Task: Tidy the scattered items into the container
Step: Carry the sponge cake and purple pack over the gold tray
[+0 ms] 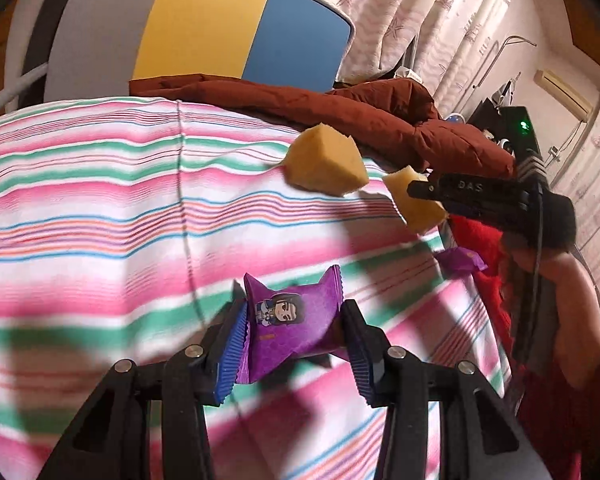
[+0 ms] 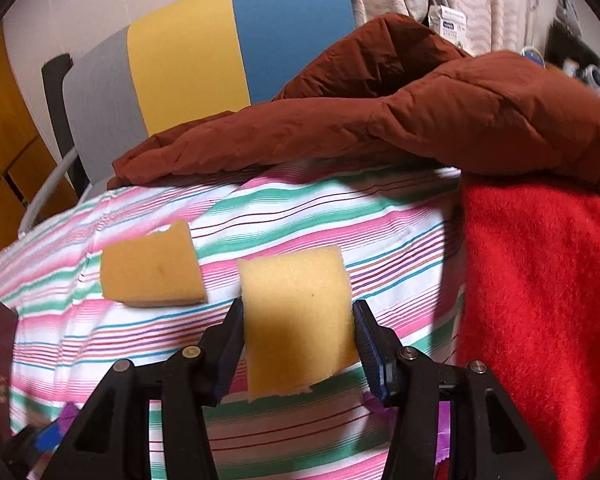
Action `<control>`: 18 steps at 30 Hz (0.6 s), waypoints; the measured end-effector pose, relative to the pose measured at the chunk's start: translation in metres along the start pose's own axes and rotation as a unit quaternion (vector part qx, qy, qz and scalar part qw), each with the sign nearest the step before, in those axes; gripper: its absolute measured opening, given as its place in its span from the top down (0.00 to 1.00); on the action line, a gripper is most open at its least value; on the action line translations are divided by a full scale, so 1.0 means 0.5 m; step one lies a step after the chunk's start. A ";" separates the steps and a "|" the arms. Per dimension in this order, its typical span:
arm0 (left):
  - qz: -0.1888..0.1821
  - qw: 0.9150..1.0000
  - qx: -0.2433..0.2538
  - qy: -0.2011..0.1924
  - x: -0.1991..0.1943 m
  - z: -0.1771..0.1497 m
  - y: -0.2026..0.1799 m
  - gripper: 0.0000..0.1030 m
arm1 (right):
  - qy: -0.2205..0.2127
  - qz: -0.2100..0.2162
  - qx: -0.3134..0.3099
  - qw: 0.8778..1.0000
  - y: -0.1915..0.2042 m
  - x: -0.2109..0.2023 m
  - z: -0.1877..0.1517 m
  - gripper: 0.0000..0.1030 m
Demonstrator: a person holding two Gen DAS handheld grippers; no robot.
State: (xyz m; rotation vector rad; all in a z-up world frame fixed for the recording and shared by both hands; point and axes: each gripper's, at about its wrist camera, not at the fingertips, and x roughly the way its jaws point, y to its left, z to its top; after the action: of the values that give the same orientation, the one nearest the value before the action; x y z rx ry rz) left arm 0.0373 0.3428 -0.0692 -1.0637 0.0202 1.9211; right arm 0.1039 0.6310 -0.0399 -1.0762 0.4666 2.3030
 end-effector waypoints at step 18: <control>0.002 0.998 -0.032 -0.046 -0.152 -0.015 0.066 0.57 | -0.097 -0.082 -0.153 0.980 0.118 -0.069 -0.006 0.49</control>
State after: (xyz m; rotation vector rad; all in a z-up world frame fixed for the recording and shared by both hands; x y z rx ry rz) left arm 0.0348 0.2674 -0.0347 -1.0179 -0.0922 1.9831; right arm 0.0879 0.5715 -0.0101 -0.9715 -0.0541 2.3485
